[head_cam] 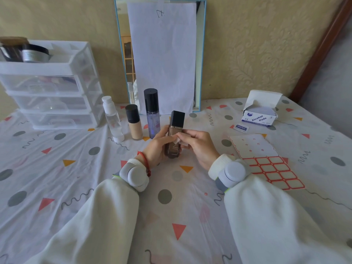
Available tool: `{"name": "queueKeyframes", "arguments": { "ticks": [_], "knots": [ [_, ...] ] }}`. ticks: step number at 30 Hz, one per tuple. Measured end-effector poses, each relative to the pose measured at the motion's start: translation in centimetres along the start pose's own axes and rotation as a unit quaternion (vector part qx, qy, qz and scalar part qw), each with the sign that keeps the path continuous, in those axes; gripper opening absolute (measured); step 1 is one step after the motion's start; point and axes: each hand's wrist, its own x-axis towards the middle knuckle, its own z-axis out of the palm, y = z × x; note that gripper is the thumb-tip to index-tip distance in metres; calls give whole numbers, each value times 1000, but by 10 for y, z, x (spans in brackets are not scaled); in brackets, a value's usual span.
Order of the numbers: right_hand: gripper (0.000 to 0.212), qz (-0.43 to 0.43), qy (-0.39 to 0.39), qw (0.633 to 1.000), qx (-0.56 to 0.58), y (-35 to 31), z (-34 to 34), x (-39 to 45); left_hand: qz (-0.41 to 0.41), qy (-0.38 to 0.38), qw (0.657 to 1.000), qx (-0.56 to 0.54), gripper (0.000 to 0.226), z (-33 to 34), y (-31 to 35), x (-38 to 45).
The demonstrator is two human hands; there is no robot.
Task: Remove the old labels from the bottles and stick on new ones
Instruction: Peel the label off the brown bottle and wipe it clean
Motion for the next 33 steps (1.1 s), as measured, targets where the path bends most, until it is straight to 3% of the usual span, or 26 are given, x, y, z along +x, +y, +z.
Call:
{"name": "queueKeyframes", "arguments": {
  "ticks": [5, 11, 15, 22, 33],
  "knots": [
    [12, -17, 26, 999, -6, -1, 2, -2, -2, -21, 1000, -1, 34, 0, -1, 0],
    [23, -15, 34, 999, -19, -2, 2, -1, 25, -23, 993, 114, 54, -5, -5, 1],
    [24, -37, 52, 995, -76, 0, 6, -4, 12, -19, 988, 153, 53, -5, -8, 2],
    [20, -21, 21, 999, -40, -4, 1, -4, 35, -36, 994, 101, 48, -6, -6, 1],
    [19, -27, 32, 997, -62, -2, 5, -5, 41, -25, 985, 165, 49, -6, -4, -1]
  ]
}}
